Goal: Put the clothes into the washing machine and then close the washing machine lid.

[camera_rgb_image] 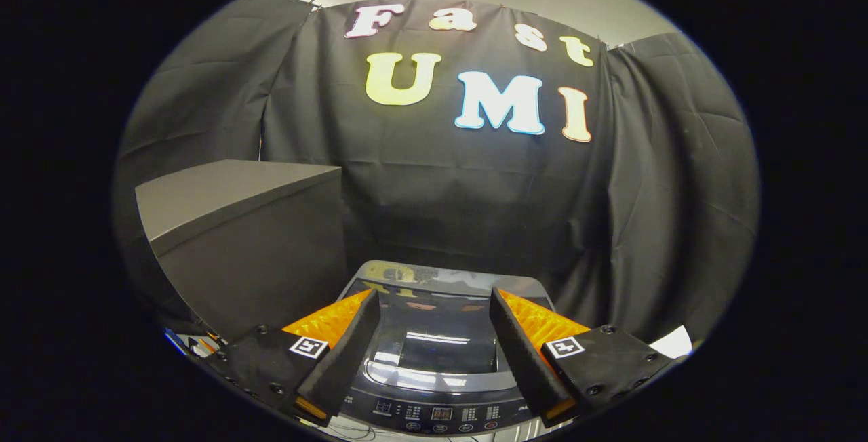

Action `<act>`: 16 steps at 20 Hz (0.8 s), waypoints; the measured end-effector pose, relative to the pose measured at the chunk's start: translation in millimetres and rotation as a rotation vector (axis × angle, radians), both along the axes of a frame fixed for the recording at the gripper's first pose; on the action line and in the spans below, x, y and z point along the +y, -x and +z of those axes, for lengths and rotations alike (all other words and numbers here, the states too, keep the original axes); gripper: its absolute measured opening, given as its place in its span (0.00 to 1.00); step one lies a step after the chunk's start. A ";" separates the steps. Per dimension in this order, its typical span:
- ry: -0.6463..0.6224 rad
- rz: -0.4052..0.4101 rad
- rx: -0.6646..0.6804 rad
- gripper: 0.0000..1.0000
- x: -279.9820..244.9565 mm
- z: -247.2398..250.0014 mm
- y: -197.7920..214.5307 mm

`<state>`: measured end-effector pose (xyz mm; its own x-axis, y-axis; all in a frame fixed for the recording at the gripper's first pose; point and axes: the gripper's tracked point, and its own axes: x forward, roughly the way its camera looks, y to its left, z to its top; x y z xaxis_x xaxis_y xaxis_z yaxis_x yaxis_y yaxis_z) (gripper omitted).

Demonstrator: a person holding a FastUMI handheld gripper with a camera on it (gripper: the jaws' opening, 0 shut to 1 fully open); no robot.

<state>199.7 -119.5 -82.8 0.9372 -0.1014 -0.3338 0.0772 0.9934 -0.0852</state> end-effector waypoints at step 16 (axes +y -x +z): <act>-0.096 0.016 -0.214 1.00 101.9 83.9 138.4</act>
<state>61.3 -17.6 1.2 0.9888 -0.0634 -0.1350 0.0675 0.9974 0.0261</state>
